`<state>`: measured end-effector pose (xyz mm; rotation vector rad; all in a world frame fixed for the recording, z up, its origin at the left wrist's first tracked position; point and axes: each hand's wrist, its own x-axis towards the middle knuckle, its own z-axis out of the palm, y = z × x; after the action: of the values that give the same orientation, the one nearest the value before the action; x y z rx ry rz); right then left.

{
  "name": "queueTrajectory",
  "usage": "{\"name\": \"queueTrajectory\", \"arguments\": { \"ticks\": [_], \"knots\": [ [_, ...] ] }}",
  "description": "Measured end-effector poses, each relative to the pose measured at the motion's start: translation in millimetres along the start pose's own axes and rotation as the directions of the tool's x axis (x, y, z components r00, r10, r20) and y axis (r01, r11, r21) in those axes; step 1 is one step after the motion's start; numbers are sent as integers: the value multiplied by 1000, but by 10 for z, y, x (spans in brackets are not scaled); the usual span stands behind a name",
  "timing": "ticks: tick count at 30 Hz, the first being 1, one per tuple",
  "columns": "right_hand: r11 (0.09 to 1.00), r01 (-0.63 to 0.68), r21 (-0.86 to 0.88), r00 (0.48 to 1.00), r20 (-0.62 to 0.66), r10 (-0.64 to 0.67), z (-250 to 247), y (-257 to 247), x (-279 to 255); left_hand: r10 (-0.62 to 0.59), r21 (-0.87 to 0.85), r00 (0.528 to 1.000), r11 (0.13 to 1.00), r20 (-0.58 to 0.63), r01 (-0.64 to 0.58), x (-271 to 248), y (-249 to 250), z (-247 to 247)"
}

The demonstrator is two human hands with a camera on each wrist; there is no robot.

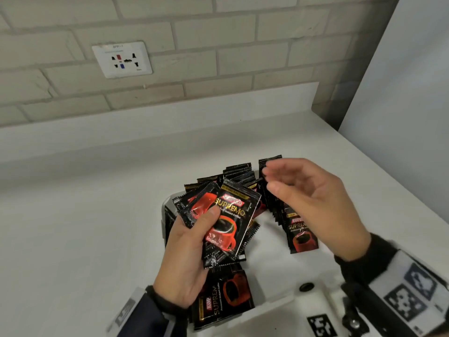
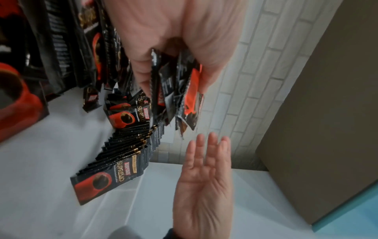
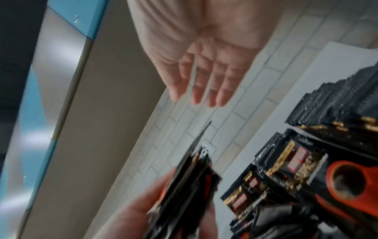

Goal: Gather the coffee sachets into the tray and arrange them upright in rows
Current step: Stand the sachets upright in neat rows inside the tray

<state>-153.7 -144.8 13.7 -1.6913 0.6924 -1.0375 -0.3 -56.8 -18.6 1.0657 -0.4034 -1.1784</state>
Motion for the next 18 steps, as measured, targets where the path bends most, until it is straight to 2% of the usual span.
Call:
{"name": "queueTrajectory", "arguments": {
  "ticks": [2,4,6,10,14,16,18],
  "knots": [
    [971,-146,-188,984,77,163,-13,-44,72,10,50,1000,999,-5,-9,-12,1,13],
    [929,-200,-311,931,234,279,29,-82,131,24,86,1000,996,6,-24,-30,6,42],
    [935,-185,-303,910,306,279,83,-112,191,48,86,999,995,25,-50,-28,16,48],
    [944,-164,-286,909,328,258,91,-204,344,27,-45,999,999,25,-26,9,122,-6],
    [930,-152,-334,938,248,242,-20,-291,546,63,-170,996,983,-62,-73,48,291,-174],
    [871,-106,-480,949,213,232,-92,-324,660,85,-188,992,977,-97,-102,54,357,-279],
    [717,15,-697,934,266,239,-127,-321,733,94,-188,988,975,-122,-116,36,409,-349]
  ]
}}
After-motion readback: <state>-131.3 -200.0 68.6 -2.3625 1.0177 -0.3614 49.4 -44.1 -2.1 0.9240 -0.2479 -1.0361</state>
